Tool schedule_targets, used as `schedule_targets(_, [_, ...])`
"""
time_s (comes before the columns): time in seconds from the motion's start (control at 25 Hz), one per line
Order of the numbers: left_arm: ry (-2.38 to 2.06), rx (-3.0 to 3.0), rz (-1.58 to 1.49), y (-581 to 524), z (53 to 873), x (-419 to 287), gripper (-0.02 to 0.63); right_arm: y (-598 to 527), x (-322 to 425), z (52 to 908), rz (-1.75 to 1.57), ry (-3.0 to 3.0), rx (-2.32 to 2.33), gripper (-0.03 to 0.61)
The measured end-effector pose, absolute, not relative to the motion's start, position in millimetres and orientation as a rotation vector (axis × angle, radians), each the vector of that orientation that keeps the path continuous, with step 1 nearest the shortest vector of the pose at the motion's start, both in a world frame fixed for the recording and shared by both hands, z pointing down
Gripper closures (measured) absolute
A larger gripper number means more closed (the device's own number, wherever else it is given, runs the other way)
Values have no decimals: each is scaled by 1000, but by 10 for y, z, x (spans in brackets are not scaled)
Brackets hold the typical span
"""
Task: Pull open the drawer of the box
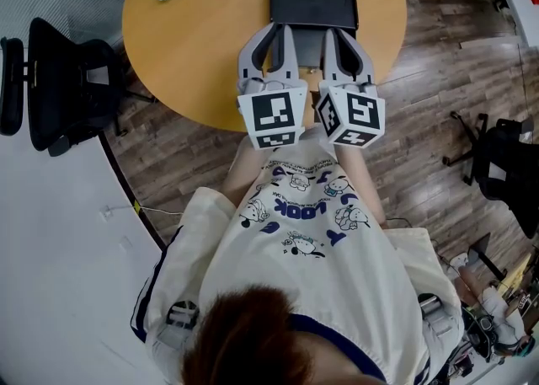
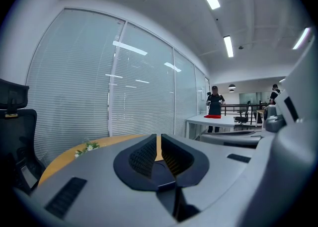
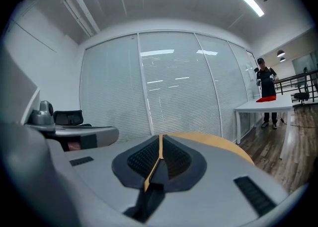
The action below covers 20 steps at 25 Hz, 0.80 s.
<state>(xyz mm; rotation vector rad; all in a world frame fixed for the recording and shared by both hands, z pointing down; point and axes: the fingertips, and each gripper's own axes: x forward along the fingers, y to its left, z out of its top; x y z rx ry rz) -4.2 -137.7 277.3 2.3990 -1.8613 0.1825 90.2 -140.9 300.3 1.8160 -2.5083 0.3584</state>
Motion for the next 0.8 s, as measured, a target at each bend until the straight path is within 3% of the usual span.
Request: schedule_targets(0.8, [-1846,2409,182,-1467,2794,-40,575,-1486,836,3072,364,-2496,1800,537])
